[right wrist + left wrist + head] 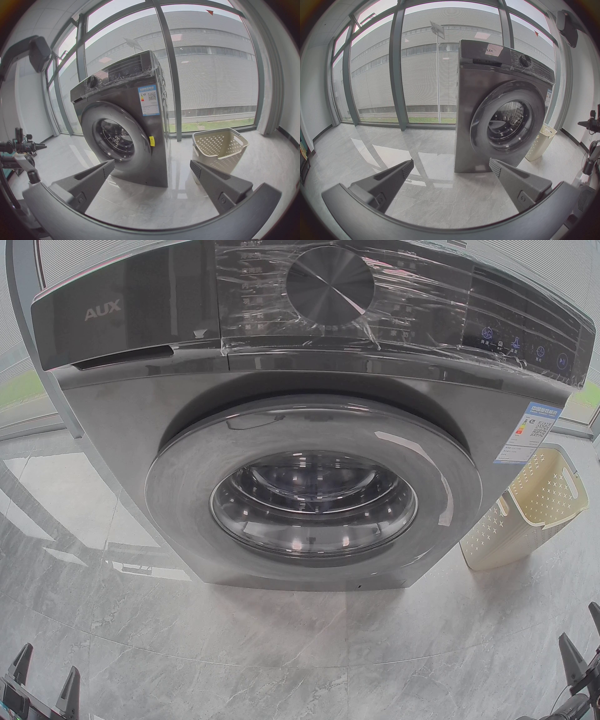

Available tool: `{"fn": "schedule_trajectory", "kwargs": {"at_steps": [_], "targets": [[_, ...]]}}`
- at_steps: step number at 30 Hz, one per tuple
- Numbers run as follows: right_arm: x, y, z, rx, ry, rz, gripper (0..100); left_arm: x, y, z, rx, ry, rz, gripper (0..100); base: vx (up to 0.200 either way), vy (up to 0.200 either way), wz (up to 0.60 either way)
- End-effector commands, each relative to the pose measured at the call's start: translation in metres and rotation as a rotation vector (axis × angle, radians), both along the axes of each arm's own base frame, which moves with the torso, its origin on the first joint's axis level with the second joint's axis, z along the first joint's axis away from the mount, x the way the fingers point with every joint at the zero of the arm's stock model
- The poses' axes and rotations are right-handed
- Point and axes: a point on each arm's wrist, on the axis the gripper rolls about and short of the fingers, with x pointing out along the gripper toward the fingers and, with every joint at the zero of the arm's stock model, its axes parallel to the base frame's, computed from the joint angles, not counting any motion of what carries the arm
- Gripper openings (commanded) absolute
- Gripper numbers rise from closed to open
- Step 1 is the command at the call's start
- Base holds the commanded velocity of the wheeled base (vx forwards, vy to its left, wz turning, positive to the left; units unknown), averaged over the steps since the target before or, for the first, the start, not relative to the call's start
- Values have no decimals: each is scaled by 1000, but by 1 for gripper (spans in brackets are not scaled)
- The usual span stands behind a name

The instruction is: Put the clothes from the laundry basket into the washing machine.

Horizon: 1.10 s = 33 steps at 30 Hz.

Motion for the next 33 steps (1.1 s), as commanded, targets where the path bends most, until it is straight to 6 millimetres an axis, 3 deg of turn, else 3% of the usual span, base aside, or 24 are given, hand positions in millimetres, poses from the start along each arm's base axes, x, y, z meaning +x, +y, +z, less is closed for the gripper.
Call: {"fn": "schedule_trajectory", "kwargs": {"at_steps": [1, 9, 14, 18, 22, 33], "targets": [[-13, 1, -19, -19, -48, -76, 100, 0, 0, -4, -1, 0, 0, 100, 0, 0, 0], [-14, -4, -29, 10, 54, -288, 100, 0, 0, -4, -1, 0, 0, 100, 0, 0, 0], [-14, -3, -28, -20, 56, -281, 100, 0, 0, -4, -1, 0, 0, 100, 0, 0, 0], [-13, 0, -34, -96, 93, -145, 100, 0, 0, -4, -1, -2, 0, 100, 0, 0, 0], [-13, -2, -35, -25, 112, -236, 100, 0, 0, -5, -5, 0, 0, 100, 0, 0, 0], [-12, -1, -35, -55, 104, -188, 100, 0, 0, -5, 13, 0, 5, 100, 0, 0, 0]]}}
